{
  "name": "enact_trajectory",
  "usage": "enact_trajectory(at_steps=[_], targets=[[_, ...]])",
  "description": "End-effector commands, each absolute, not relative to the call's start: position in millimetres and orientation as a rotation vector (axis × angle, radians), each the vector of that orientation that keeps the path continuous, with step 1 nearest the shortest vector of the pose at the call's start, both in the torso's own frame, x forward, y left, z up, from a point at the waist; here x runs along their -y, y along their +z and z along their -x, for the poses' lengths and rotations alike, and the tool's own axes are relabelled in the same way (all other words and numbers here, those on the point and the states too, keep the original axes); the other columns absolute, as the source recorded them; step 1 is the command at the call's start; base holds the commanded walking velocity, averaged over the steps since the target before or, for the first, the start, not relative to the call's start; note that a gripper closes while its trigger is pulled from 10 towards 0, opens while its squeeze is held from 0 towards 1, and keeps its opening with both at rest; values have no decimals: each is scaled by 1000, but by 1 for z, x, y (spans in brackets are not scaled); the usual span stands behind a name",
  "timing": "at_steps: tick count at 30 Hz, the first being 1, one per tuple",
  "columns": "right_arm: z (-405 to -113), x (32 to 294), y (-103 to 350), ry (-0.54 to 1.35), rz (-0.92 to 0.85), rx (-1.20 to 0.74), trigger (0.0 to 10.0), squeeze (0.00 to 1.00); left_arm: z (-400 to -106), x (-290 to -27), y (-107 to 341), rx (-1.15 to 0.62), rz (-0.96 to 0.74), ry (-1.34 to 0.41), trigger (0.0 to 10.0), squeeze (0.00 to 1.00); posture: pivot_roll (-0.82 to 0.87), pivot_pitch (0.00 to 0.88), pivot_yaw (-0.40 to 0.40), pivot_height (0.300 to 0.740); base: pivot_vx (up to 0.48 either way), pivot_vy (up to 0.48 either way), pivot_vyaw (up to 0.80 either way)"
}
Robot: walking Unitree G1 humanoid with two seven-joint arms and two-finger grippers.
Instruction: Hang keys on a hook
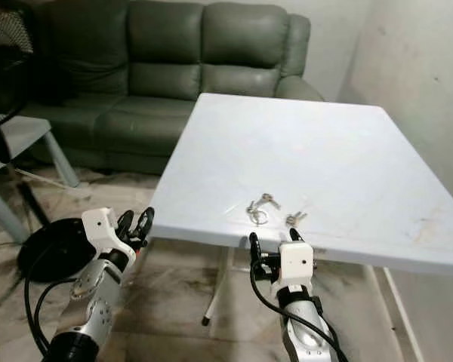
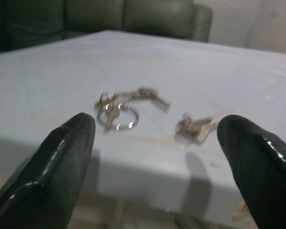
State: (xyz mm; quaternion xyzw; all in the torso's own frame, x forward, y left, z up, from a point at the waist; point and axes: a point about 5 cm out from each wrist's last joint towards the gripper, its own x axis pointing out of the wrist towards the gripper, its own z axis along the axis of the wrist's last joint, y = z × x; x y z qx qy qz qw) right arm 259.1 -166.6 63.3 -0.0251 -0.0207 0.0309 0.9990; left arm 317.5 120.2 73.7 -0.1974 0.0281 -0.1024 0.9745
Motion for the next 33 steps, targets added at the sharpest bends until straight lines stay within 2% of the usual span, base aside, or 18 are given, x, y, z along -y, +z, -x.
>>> enact_trajectory(at_steps=[1, 4, 15, 19, 29, 33], targets=[[-262, 158, 69, 85, 34, 65, 10000, 0, -320, -133, 77, -41, 379, -177, 10000, 0, 4, 0, -29, 740, 0, 364, 0], [-261, 158, 68, 86, 35, 63, 10000, 0, -319, -132, 77, -41, 377, -176, 10000, 0, 4, 0, -31, 740, 0, 360, 0], [-260, 159, 68, 87, 40, 58, 10000, 0, -319, -132, 77, -38, 371, -173, 10000, 0, 2, 0, -33, 740, 284, 310, 0], [-260, 158, 67, 88, 38, 55, 10000, 0, -319, -132, 78, -35, 364, -178, 10000, 0, 2, 0, -33, 740, 359, 0, 0], [-263, 161, 61, 27, -24, -30, 10000, 0, -319, -120, 81, -60, 336, -221, 10000, 0, 5, 0, -35, 740, 0, 0, 0], [-269, 166, 61, -20, -7, -50, 10000, 0, -320, -108, 87, -55, 291, -307, 10000, 0, 5, 0, -35, 740, 0, 0, 0]])
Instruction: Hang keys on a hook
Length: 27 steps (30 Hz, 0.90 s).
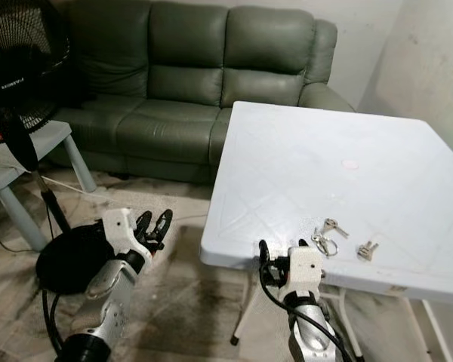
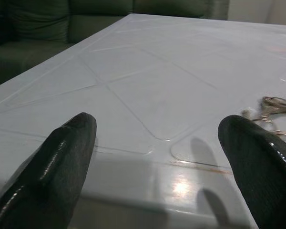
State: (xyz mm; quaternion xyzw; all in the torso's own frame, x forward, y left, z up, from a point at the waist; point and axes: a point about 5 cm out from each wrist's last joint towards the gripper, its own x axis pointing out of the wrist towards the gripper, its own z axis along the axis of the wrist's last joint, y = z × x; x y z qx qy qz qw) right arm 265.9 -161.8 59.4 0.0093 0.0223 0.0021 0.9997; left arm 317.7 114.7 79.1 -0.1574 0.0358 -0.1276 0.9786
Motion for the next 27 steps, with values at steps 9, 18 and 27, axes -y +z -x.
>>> enact_trajectory(at_steps=[9, 18, 27], targets=[[-291, 181, 81, -19, 42, 19, 10000, 0, -313, -79, 107, -11, 223, -544, 10000, 0, 3, 0, -25, 740, 0, 0, 0], [-328, 189, 114, 60, 90, 69, 10000, 0, -306, -66, 111, -17, 190, -647, 10000, 0, 15, 0, -27, 740, 0, 0, 0], [-342, 211, 122, 201, 149, 4, 10000, 0, -297, -58, 113, -26, 219, -660, 10000, 0, 22, 13, -45, 740, 0, 0, 0]])
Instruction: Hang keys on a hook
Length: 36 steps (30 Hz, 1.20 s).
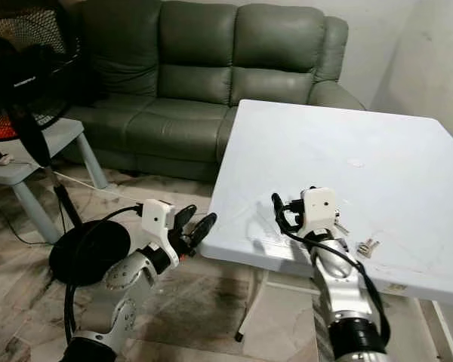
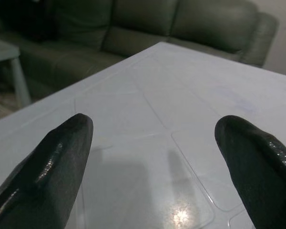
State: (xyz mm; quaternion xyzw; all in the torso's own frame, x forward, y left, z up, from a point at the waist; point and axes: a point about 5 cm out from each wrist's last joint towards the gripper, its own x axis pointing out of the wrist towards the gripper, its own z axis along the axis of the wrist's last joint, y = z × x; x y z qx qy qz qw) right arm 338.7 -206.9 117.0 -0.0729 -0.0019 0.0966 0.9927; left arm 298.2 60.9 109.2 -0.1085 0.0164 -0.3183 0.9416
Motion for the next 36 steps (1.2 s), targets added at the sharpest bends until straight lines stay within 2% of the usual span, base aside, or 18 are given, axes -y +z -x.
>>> enact_trajectory(at_steps=[1, 7, 15, 26, 36], targets=[[-344, 219, 124, 218, 167, -14, 10000, 0, -295, -57, 112, -33, 226, -661, 10000, 0, 22, 18, -47, 740, 0, 0, 0], [-347, 242, 134, 275, 215, -54, 10000, 0, -290, -55, 110, -45, 238, -652, 10000, 0, 20, 33, -54, 740, 0, 0, 0], [-347, 258, 144, 413, 297, -91, 10000, 0, -288, -55, 111, -55, 245, -643, 10000, 0, 16, 42, -56, 740, 0, 0, 0], [-341, 267, 133, 469, 486, -219, 10000, 0, -288, -55, 113, -58, 253, -641, 10000, 0, 10, 51, -51, 740, 0, 0, 0], [-333, 277, 119, 500, 490, -324, 10000, 0, -287, -53, 113, -63, 260, -644, 10000, 0, 11, 58, -52, 740, 0, 0, 0]])
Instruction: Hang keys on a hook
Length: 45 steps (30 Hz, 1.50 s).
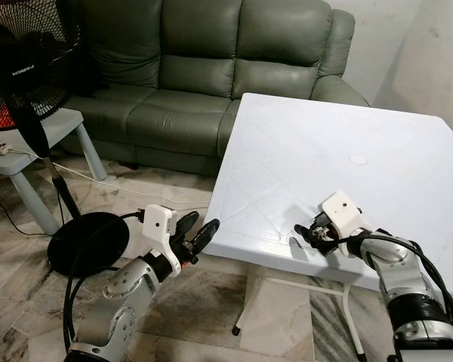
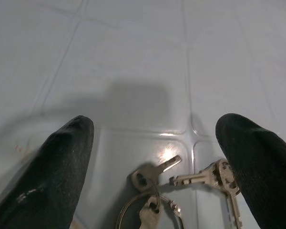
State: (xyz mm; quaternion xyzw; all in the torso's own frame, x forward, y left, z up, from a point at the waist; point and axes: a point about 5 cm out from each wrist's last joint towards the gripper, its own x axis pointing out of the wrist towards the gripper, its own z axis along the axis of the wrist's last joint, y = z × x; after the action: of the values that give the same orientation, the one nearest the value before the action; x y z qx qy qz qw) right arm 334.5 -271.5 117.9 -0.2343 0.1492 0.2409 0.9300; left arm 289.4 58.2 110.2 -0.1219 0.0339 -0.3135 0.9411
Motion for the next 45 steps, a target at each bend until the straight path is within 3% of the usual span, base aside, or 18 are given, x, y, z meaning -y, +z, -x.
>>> enact_trajectory(at_steps=[1, 3, 4, 5, 6, 7, 8, 9, 45], targets=[[-331, 280, 117, 504, 501, -340, 10000, 0, -287, -53, 114, -63, 261, -641, 10000, 0, 11, 60, -53, 740, 0, 0, 0], [-329, 282, 115, 518, 497, -357, 10000, 0, -287, -53, 114, -64, 264, -639, 10000, 0, 11, 60, -53, 740, 0, 0, 0], [-327, 282, 114, 525, 488, -361, 7961, 0, -287, -53, 114, -64, 265, -639, 10000, 0, 11, 60, -53, 740, 0, 0, 0], [-327, 283, 114, 526, 484, -364, 4510, 0, -287, -53, 114, -64, 266, -639, 10000, 0, 12, 62, -54, 740, 0, 0, 0], [-326, 284, 113, 525, 478, -369, 4275, 0, -286, -53, 114, -64, 266, -639, 10000, 0, 12, 62, -54, 740, 0, 0, 0], [-326, 285, 113, 524, 476, -370, 1922, 0, -286, -53, 114, -64, 266, -639, 10000, 0, 12, 62, -54, 740, 0, 0, 0], [-325, 286, 113, 523, 476, -371, 1922, 0, -286, -53, 114, -64, 267, -639, 10000, 0, 12, 62, -54, 740, 0, 0, 0], [-325, 287, 112, 523, 478, -372, 0, 0, -286, -53, 113, -65, 267, -638, 10000, 0, 12, 62, -54, 740, 0, 0, 0], [-328, 286, 114, 526, 312, -364, 0, 0, -286, -51, 115, -66, 270, -640, 10000, 0, 15, 58, -56, 740, 0, 0, 0]])
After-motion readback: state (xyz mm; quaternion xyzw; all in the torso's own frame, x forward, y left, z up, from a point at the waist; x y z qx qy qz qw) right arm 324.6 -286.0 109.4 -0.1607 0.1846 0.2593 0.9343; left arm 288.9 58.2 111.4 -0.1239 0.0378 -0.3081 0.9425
